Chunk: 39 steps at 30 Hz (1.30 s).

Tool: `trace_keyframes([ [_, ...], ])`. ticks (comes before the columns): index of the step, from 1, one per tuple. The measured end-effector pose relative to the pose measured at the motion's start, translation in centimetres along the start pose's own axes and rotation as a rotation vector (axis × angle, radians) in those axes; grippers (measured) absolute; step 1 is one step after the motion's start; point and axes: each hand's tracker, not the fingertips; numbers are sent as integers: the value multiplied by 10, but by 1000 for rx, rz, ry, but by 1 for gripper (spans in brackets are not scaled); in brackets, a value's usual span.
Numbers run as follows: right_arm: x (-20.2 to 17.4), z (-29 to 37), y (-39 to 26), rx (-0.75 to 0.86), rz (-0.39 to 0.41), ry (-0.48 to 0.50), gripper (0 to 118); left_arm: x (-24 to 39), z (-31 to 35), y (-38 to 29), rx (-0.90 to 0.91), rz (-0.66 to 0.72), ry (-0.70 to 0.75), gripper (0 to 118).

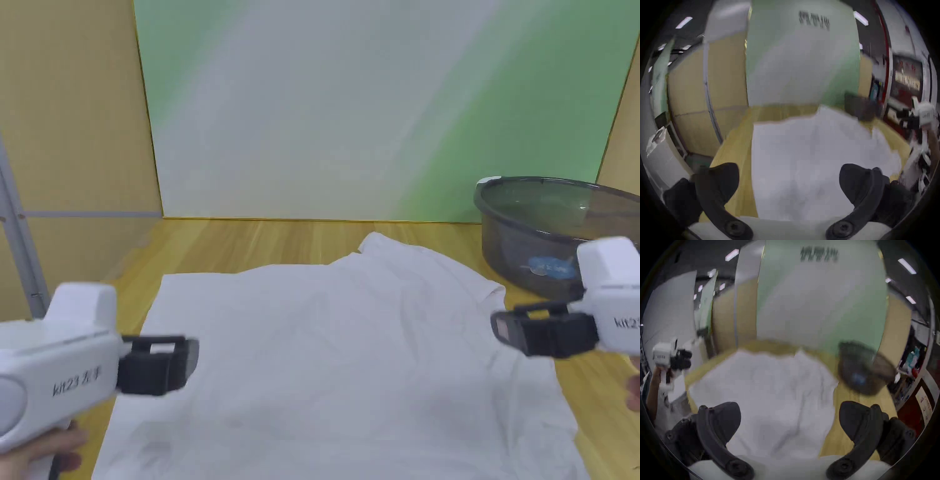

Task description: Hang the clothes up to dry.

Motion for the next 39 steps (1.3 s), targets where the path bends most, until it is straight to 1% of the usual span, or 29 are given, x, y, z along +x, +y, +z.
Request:
trace_keyframes([
  [3, -26, 5, 13, 247, 5, -91, 117, 29, 1, 12, 134, 43, -1, 110],
  [4, -33, 5, 14, 299, 27, -92, 116, 39, 3, 12, 185, 54, 4, 103],
  [5, -40, 6, 15, 352, 42, -92, 116, 49, 4, 10, 236, 71, 11, 100],
  [6, -46, -1, 6, 289, -57, -63, 115, 59, 4, 7, 262, 74, 27, 96],
  [7, -52, -1, 5, 334, -49, -61, 115, 48, -4, 5, 279, 64, 16, 91],
  [8, -55, -2, -1, 377, -75, -60, 112, 51, -6, 2, 298, 44, -9, 72],
  [9, -60, -1, -4, 449, -34, -52, 103, 54, -9, -1, 309, 26, -30, 42],
  [10, -65, -1, -5, 516, 17, -48, 55, 58, -13, -4, 318, 41, -14, 0],
  [11, -74, -6, -6, 508, 36, -118, 0, 55, -16, -5, 346, 55, 24, 0],
  [12, -79, -12, -6, 464, 92, -106, 0, 55, -20, -4, 330, 52, 14, 0],
  [13, -80, -12, -1, 513, 76, -182, 0, 55, -22, -4, 300, 38, -9, 0],
  [14, -79, -17, 1, 440, 18, -136, 0, 55, -25, -6, 299, 45, -52, 0],
  [15, -80, -23, -1, 383, -70, -120, 0, 59, -28, -6, 298, 48, -36, 0],
  [16, -77, -19, -25, 394, -107, -155, 0, 61, -32, -8, 285, 32, -37, 0],
  [17, -77, -15, -25, 489, -16, -189, 0, 63, -36, -8, 248, -15, -51, 0],
  [18, -76, -22, -34, 406, -86, -128, 0, 64, -41, -9, 206, -59, -90, 0],
  [19, -74, -24, -38, 386, -83, -112, 0, 66, -41, -10, 177, -85, -137, 0],
  [20, -76, -26, -35, 389, -46, -112, 0, 67, -45, -7, 111, -116, -205, 0],
  [22, -74, -29, -41, 290, -61, -91, 0, 77, -54, -7, -92, -223, -456, 0],
  [23, -74, -28, -42, 303, -58, -104, 0, 87, -59, -8, -198, -278, -582, 0],
  [24, -76, -27, -40, 317, -39, -109, 0, 98, -64, -9, -273, -322, -645, 0],
  [25, -75, -25, -40, 345, -32, -107, 0, 112, -66, -14, -312, -412, -696, 0],
  [26, -73, -27, -43, 317, -77, -75, 0, 127, -68, -17, -325, -521, -677, 0],
  [28, -72, -29, -47, 292, -97, -74, 0, 149, -74, -20, -366, -621, -673, 0],
  [30, -72, -29, -47, 294, -52, -89, 0, 162, -84, -18, -425, -627, -748, 0],
  [33, -72, -27, -54, 285, -64, -81, 0, 169, -93, -16, -481, -652, -871, 0],
  [35, -71, -27, -54, 280, -76, -76, 0, 174, -98, -15, -528, -682, -921, 7],
  [37, -71, -28, -55, 274, -59, -66, 0, 179, -101, -16, -496, -749, -934, 16],
  [39, -71, -27, -57, 273, -61, -65, 0, 182, -107, -17, -550, -748, -937, 44],
])
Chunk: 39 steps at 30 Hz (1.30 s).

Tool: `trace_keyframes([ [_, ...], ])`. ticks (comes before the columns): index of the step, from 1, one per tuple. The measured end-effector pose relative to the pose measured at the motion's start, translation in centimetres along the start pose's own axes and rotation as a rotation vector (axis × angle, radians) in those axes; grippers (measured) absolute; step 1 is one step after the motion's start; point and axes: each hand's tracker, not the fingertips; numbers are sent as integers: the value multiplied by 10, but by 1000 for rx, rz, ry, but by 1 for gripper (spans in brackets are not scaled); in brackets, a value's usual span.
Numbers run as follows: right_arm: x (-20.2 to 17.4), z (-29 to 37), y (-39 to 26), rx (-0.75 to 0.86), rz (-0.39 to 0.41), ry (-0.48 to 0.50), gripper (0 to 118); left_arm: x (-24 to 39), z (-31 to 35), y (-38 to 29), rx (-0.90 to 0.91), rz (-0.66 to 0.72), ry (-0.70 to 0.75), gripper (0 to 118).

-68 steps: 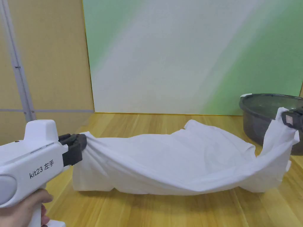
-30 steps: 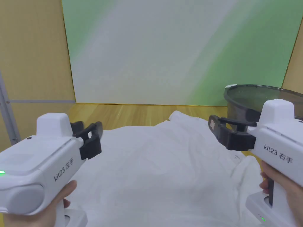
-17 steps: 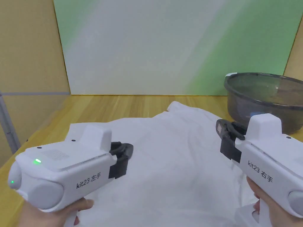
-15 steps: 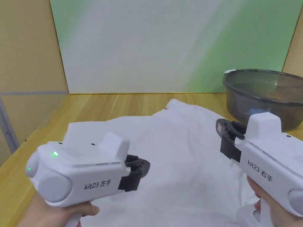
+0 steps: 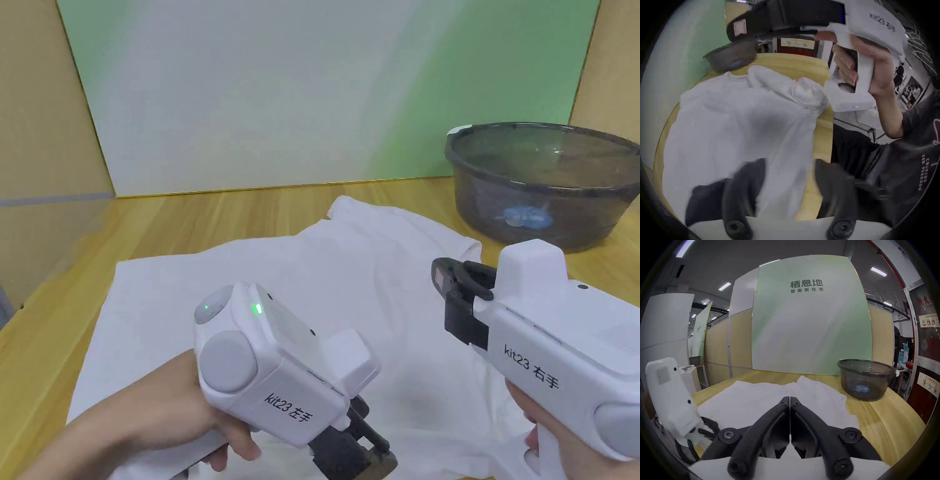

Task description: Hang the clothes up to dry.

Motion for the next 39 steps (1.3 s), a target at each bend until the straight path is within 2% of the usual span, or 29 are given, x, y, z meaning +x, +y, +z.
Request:
trace_keyframes([
  [1, 1, 0, -1, 6, -8, 4, 0, -1, -3, 1, -4, 0, -4, 74],
  [2, 1, 0, -1, 9, -18, 3, 0, -1, -7, 0, -12, -36, -3, 96],
  [3, 2, 1, -2, 9, -27, 6, 0, 1, -11, -1, -3, -90, 3, 112],
  [4, 3, 1, -2, 6, -35, 12, 0, -2, -13, -4, 14, -122, -5, 118],
  [7, 5, 0, -5, 2, -39, 11, 0, -14, -22, 1, -40, -36, -25, 116],
  [9, 6, 0, -5, -4, -44, 14, 0, -20, -25, -8, -44, -18, -46, 103],
  [10, 7, 0, -6, 0, -51, 15, 0, -22, -26, -9, -44, -19, -45, 87],
  [12, 9, 1, -6, -2, -65, 21, 0, -20, -27, -10, -14, -59, 26, 75],
  [13, 10, 1, -6, -4, -66, 22, 0, -21, -27, -10, -24, -42, -7, 70],
  [16, 10, -1, -8, -12, -63, 21, 0, -20, -23, -16, 7, -40, -55, 65],
  [20, 10, -2, -10, -28, -50, 15, 0, -8, -20, -20, 14, -83, 19, 46],
  [22, 13, -2, -12, -31, -66, 22, 0, -2, -18, -20, 35, -127, 45, 46],
  [24, 13, -2, -15, -63, -100, 18, 0, 0, -14, -21, 32, -132, -2, 46],
  [25, 14, -2, -12, -36, -71, 15, 0, 3, -13, -20, 34, -133, -15, 45],
  [28, 14, -3, -13, -52, -76, 18, 0, 7, -17, -18, 13, -142, -21, 44],
  [30, 14, -2, -14, -53, -82, 21, 0, 8, -22, -20, -3, -146, -28, 39],
  [31, 15, -2, -14, -54, -83, 24, 0, 16, -21, -19, 75, -59, -233, 34],
  [33, 15, -1, -15, -56, -77, 23, 0, 12, -25, -16, 87, -17, -197, 0],
  [34, 15, -1, -15, -58, -75, 23, 0, 1, -24, -17, 99, -65, 63, 0],
  [36, 16, -1, -16, -58, -81, 26, 0, -3, -23, -22, 110, -12, 49, 0],
  [37, 17, -1, -16, -61, -86, 29, 0, 0, -23, -21, 103, -33, 0, 0],
  [39, 18, 0, -17, -58, -91, 29, 0, 4, -23, -23, 109, -51, 9, 0],
])
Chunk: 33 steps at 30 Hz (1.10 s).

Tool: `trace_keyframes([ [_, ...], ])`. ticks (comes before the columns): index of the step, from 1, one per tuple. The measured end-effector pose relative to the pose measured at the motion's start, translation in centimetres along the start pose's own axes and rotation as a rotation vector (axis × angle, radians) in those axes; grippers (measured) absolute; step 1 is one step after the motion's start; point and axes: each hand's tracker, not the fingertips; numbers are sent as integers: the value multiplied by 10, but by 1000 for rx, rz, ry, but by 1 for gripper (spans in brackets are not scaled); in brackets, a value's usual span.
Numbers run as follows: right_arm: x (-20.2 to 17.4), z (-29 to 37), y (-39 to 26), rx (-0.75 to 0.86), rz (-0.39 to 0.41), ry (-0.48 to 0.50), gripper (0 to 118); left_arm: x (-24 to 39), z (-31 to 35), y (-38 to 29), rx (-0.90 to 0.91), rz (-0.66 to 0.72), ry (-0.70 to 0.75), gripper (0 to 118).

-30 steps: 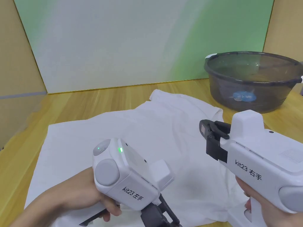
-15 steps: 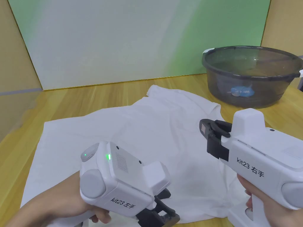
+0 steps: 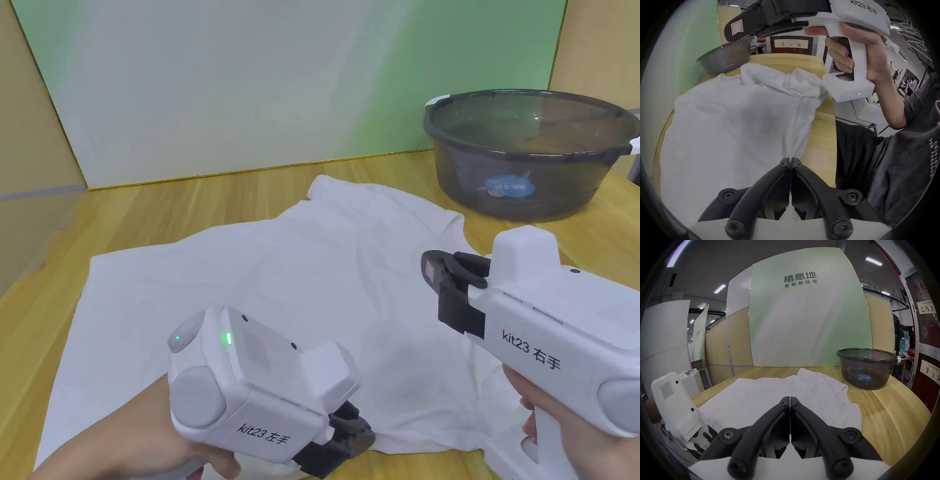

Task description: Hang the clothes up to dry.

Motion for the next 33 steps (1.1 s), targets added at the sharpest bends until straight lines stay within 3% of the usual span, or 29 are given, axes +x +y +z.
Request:
trace_keyframes([
  [4, 4, -1, 2, -1, -3, -1, 0, 10, 11, -5, -36, -18, -50, 0],
  [7, 7, -3, 6, -3, -3, -7, 0, 19, 26, -15, -56, -45, 8, 0],
  [13, 5, -3, 16, 25, -10, 23, 0, 40, 86, -61, -65, 67, -76, 0],
  [17, 0, -7, 18, 23, -8, 50, 0, 29, 128, -96, -102, 168, 19, 0],
  [28, -12, -29, 17, 13, -11, 93, 0, -99, 180, -132, -211, 528, 293, 0],
  [33, -11, -35, 16, -1, -9, 99, 0, -164, 164, -126, -285, 568, 370, 0],
])
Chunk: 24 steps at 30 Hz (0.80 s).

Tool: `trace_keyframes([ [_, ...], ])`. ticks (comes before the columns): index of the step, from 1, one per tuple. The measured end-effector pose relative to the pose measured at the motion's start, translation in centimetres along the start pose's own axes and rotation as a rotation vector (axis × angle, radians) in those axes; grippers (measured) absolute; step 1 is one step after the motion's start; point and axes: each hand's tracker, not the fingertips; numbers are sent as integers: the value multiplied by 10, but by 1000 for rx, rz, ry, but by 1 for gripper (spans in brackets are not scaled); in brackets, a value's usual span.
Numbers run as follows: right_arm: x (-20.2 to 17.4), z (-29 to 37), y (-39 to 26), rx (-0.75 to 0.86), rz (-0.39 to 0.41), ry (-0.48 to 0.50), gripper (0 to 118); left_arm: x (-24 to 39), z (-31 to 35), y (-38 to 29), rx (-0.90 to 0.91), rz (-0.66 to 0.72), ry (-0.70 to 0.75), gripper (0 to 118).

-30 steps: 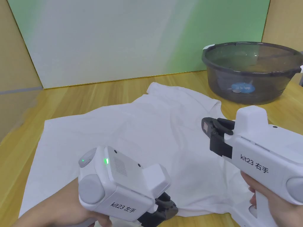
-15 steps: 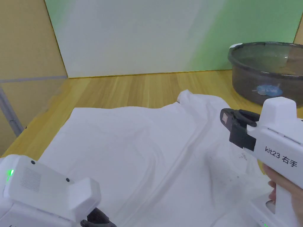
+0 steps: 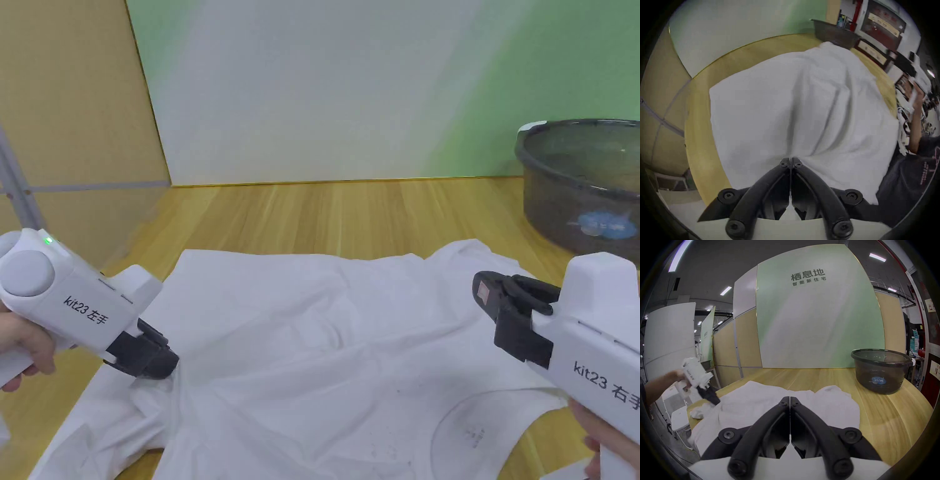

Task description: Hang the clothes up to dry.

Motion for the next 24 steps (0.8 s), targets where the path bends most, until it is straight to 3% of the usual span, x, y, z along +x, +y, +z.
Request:
trace_keyframes([
  [12, 30, -13, -7, -33, 5, -51, 0, -32, -65, 170, 66, -34, 131, 0],
  [24, 61, -21, -21, -71, -31, -100, 0, 37, -120, 280, 167, -180, 143, 0],
])
